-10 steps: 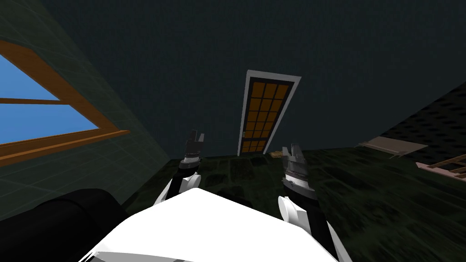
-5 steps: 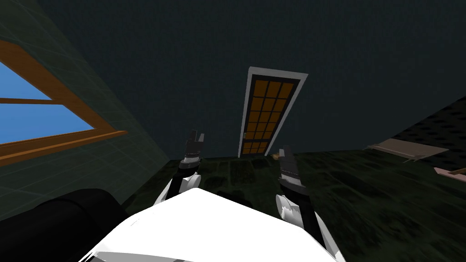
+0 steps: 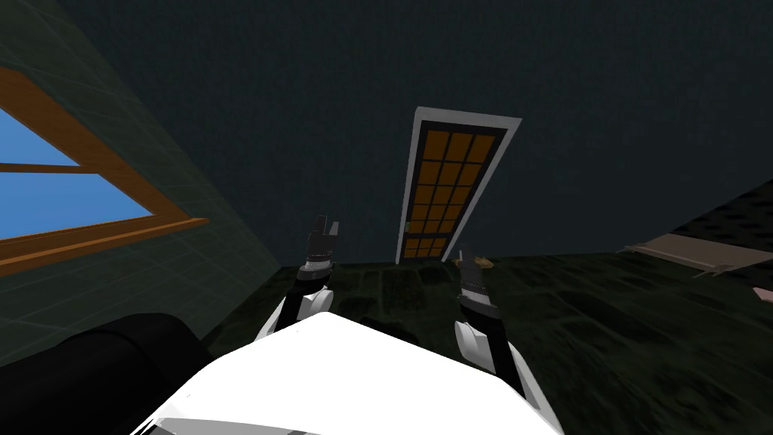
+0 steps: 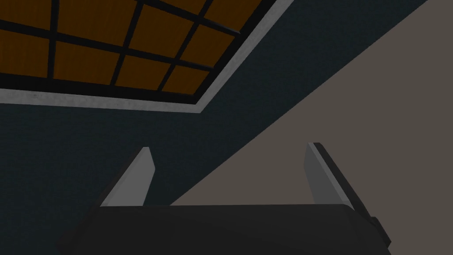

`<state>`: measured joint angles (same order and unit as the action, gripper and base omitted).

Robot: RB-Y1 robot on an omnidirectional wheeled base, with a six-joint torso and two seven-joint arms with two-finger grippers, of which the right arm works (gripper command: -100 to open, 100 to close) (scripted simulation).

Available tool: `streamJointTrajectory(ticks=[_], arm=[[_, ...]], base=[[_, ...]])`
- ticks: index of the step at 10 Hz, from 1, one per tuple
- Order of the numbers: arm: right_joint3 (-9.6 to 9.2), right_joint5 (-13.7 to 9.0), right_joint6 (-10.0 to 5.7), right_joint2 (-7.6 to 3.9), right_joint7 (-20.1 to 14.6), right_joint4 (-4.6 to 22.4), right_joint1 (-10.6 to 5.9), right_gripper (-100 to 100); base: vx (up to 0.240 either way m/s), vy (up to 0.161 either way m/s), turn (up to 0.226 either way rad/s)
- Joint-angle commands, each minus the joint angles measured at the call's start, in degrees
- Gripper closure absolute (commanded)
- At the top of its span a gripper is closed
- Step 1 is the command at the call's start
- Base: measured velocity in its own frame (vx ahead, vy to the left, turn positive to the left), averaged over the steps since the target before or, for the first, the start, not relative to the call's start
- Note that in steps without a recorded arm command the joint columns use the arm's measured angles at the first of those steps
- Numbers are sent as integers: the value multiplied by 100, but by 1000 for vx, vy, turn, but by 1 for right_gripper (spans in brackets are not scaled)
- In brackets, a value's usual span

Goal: Pull the door open

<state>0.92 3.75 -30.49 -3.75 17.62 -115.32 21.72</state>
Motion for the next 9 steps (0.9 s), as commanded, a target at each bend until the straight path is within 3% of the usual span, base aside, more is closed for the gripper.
streamJointTrajectory(ticks=[1, 9], arm=[[20, 35, -56, -29, 182, 236, -78, -100], [132, 223, -405, -154, 1090, 1562, -519, -100]], base=[[109, 1, 40], [99, 8, 41]])
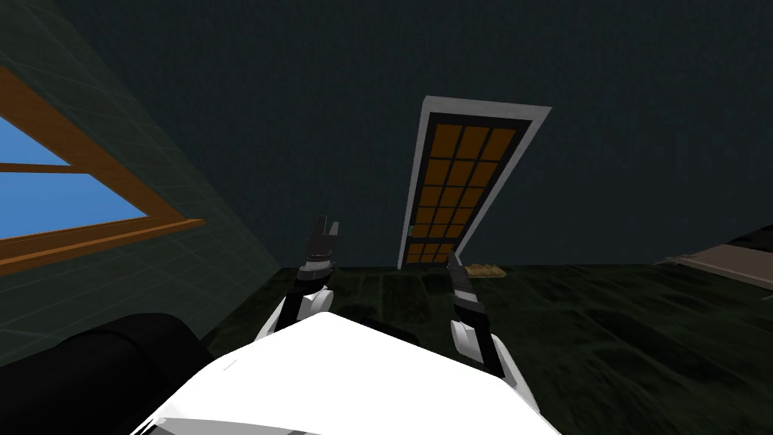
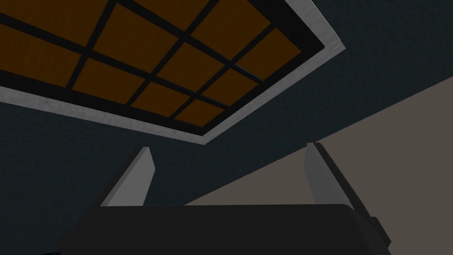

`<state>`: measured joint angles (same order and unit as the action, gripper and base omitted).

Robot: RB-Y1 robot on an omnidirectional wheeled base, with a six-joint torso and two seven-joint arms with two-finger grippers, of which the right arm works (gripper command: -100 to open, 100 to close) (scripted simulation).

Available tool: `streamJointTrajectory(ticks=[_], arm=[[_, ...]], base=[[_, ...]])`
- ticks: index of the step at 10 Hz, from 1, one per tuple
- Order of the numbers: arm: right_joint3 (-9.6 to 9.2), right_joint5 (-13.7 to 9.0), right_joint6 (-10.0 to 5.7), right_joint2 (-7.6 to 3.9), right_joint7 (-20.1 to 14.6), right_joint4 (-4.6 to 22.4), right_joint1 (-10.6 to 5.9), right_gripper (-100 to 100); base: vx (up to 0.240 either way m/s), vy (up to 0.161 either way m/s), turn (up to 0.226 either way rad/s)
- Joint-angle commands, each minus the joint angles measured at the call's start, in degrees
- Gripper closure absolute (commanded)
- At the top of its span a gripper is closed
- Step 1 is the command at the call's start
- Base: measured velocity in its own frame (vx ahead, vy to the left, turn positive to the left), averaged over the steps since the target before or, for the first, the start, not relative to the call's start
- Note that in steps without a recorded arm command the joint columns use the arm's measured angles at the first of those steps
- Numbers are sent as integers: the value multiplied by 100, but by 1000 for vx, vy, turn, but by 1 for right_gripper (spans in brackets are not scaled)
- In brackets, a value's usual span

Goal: Pull the door open

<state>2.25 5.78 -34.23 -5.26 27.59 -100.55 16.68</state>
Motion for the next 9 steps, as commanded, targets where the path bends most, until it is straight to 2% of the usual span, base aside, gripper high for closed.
streamJointTrajectory(ticks=[1, 5, 6, 9], arm=[[15, 45, -77, -17, 213, 262, -74, -100], [76, 147, -266, -70, 704, 951, -312, -100], [76, 147, -266, -70, 704, 979, -312, -100], [122, 224, -410, -108, 1077, 1525, -494, -100]], base=[[102, 5, 39], [99, 2, 46], [65, -5, 10], [77, 0, 38]])
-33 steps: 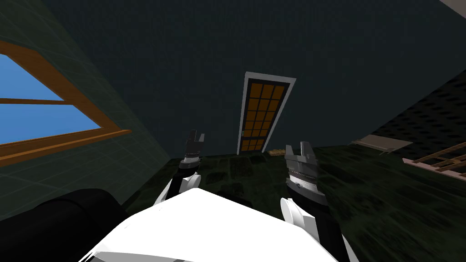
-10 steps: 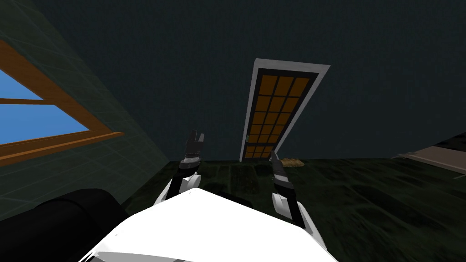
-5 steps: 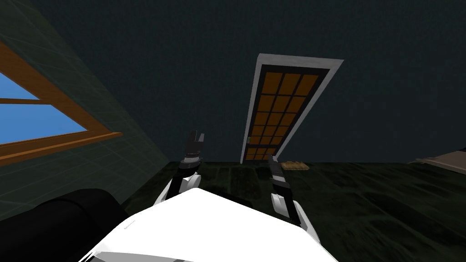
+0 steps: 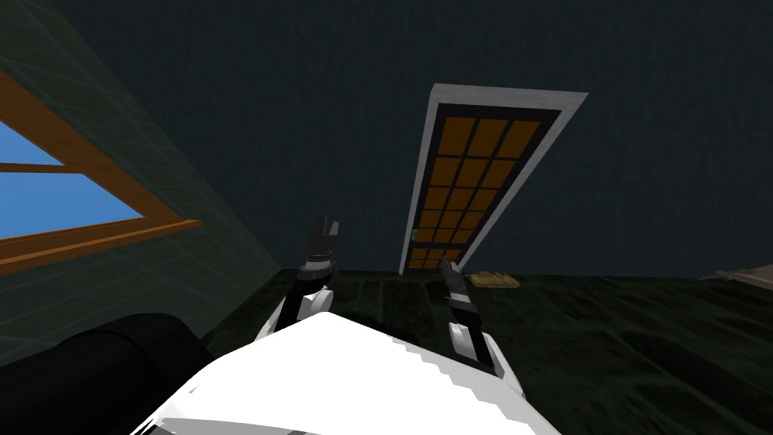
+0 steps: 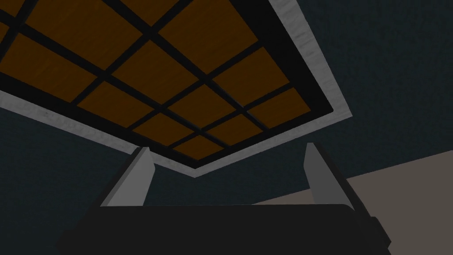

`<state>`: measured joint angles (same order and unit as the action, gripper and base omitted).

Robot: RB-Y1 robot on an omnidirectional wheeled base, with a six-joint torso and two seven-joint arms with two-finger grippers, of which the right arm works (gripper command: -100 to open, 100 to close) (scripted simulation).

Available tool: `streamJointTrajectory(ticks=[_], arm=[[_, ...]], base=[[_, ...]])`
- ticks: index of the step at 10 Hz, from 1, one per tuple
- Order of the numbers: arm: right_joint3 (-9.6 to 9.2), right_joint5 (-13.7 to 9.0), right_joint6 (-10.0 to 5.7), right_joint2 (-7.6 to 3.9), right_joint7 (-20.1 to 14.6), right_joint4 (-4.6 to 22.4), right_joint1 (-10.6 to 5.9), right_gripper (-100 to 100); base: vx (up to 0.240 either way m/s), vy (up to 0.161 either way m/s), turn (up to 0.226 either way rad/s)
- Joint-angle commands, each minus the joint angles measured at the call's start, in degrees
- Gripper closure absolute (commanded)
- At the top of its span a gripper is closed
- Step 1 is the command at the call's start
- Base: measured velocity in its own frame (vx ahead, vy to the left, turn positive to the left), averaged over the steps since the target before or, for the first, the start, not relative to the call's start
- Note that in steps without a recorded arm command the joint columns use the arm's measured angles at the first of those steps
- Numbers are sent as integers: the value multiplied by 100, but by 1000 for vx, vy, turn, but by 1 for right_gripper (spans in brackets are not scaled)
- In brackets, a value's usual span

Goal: Pull the door open

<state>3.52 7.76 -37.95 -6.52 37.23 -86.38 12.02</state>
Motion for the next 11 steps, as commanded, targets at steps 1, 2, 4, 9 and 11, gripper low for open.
streamJointTrajectory(ticks=[1, 2, 4, 9, 11], arm=[[11, 52, -85, 8, 238, 286, -88, -100], [26, 78, -133, -3, 363, 460, -149, -100], [57, 130, -229, -25, 612, 789, -270, -100], [118, 230, -416, -63, 1099, 1534, -507, -100], [148, 280, -509, -80, 1339, 1900, -624, -100]], base=[[99, 7, 49], [105, -1, 47], [108, 1, 38], [77, 1, 37], [101, -9, 43]])
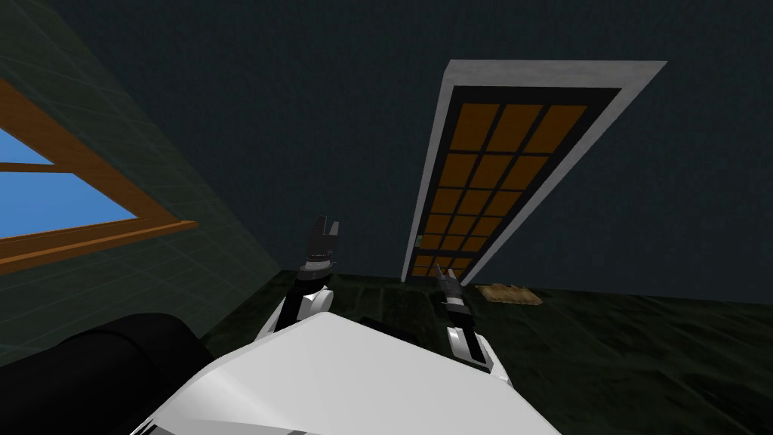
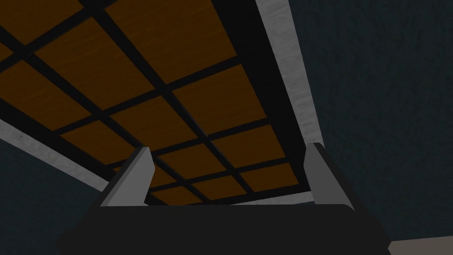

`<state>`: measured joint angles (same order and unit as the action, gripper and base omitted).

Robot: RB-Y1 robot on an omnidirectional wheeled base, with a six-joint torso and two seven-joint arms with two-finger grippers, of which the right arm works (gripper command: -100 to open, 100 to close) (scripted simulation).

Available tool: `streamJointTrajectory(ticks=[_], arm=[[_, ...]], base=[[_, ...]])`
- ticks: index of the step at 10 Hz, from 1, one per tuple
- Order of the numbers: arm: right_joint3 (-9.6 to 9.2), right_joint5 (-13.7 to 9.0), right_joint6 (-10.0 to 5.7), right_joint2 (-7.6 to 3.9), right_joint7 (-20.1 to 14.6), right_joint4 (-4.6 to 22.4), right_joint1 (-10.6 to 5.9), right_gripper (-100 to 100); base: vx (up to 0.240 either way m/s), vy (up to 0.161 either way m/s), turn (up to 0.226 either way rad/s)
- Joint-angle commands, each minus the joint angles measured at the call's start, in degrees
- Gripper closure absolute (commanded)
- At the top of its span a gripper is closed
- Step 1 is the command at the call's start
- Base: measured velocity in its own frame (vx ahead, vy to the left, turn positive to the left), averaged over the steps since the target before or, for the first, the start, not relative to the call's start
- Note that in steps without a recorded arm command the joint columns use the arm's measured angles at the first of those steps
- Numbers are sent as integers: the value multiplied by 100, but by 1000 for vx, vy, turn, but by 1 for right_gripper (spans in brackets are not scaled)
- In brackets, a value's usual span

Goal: Pull the door open

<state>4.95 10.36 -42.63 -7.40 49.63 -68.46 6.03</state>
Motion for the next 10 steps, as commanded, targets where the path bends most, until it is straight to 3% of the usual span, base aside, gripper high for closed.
streamJointTrajectory(ticks=[1, 10], arm=[[19, 44, -84, 0, 213, 274, -80, -100], [138, 242, -454, -60, 1174, 1680, -547, -100]], base=[[116, -3, 41], [98, -7, 38]])
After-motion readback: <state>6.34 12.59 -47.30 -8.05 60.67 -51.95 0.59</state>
